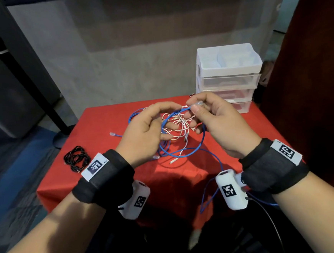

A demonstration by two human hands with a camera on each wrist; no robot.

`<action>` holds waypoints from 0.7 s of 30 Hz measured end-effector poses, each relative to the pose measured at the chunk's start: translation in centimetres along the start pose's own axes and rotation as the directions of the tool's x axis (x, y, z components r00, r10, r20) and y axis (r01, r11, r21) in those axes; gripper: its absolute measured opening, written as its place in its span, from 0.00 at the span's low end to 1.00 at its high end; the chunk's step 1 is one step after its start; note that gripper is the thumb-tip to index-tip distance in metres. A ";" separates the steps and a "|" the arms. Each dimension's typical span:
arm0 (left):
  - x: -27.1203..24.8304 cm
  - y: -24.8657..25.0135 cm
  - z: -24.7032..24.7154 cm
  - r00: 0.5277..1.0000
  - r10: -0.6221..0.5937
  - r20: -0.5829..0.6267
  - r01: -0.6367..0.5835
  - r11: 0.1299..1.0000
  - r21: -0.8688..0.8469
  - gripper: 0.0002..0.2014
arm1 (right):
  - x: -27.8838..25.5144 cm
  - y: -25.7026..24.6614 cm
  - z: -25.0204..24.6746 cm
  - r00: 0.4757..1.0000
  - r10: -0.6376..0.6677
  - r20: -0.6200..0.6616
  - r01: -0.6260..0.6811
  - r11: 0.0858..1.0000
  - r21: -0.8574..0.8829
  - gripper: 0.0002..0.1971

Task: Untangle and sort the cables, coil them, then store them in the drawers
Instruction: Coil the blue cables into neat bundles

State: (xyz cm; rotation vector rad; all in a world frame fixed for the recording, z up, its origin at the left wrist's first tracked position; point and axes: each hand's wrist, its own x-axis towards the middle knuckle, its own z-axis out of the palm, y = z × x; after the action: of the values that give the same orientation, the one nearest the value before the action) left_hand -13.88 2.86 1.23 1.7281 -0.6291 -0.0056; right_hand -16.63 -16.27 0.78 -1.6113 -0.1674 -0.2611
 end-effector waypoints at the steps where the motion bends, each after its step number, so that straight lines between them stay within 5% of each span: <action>1: 0.2 0.0 -0.4 1.000 0.022 0.004 -0.022 0.999 0.033 0.28 | 0.2 0.0 -0.2 1.000 0.026 0.014 -0.027 0.999 0.021 0.07; 4: 0.6 0.1 -1.2 0.989 0.145 0.013 -0.145 0.982 0.118 0.27 | 0.6 -0.3 -0.9 0.998 0.032 0.051 -0.031 0.999 -0.017 0.07; 6: 0.7 0.3 -1.2 0.949 0.300 0.095 -0.315 0.895 0.315 0.29 | 0.7 -0.6 -1.2 0.997 0.033 0.070 -0.033 0.999 -0.003 0.08; 10: 1.4 1.0 -1.0 0.805 0.490 0.334 -0.589 0.597 0.544 0.17 | 0.9 -0.9 -1.5 0.988 0.103 0.113 -0.117 0.985 0.129 0.09; 14: 2.2 1.8 -1.1 0.659 0.541 0.524 -0.746 0.380 0.547 0.11 | 0.4 -0.7 -1.4 0.962 0.171 0.211 -0.205 0.967 0.151 0.15; 16: 2.3 2.1 -0.8 0.682 0.521 0.513 -0.730 0.448 0.516 0.10 | 0.1 -0.6 -1.2 0.950 0.213 0.229 -0.241 0.965 0.102 0.17; 21: 2.4 2.0 -1.1 0.903 0.416 0.107 -0.408 0.752 0.518 0.07 | -1.2 -0.4 -1.9 0.859 0.379 0.345 -0.467 0.855 0.224 0.25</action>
State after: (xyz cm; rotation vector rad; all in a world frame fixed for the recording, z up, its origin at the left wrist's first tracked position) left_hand -12.24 2.67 4.12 2.0738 -1.0680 0.5446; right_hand -17.98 -18.07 0.89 -1.3303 -0.0614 0.3393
